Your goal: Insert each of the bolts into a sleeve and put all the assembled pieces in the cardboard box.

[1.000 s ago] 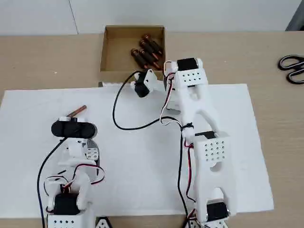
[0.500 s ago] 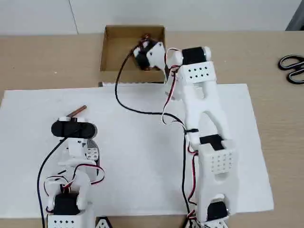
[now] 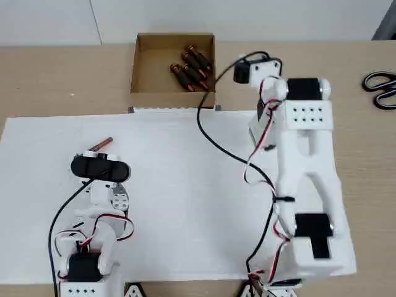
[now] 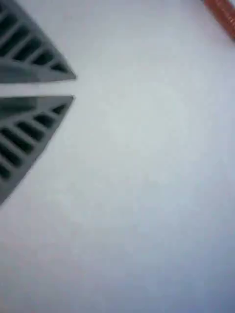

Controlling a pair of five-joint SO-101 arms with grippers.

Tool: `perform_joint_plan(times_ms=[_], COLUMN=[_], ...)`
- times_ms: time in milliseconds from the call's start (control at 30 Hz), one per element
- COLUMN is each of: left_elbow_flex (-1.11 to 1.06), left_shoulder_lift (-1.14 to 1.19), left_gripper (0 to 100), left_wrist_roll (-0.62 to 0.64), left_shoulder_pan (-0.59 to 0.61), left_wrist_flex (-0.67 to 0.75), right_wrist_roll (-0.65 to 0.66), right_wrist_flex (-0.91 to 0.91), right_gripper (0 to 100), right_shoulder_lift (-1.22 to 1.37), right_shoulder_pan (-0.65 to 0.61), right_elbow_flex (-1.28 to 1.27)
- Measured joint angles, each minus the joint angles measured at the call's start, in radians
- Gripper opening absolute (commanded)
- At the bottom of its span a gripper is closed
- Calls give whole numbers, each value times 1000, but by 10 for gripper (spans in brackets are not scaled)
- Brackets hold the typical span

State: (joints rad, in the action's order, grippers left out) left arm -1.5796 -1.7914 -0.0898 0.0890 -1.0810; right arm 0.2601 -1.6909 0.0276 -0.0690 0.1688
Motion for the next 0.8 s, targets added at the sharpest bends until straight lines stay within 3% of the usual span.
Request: perform_joint_plan(times_ms=[200, 467, 633, 800], left_elbow_flex=[103, 305, 531, 807], left_shoulder_lift=[0, 41, 279, 631], left_gripper=[6, 6, 6, 6], left_wrist_roll=[-31, -31, -29, 86], left_shoulder_pan=[84, 158, 190, 189], left_wrist_flex=[-66, -178, -183, -212], right_wrist_roll=[-23, -23, -23, -23], right_wrist_flex=[0, 0, 0, 0], right_gripper=[3, 3, 3, 3], right_shoulder_lift=[-256, -446, -491, -528], right_shoulder_pan=[48, 101, 109, 146], right_elbow_flex=[-292, -494, -563, -612])
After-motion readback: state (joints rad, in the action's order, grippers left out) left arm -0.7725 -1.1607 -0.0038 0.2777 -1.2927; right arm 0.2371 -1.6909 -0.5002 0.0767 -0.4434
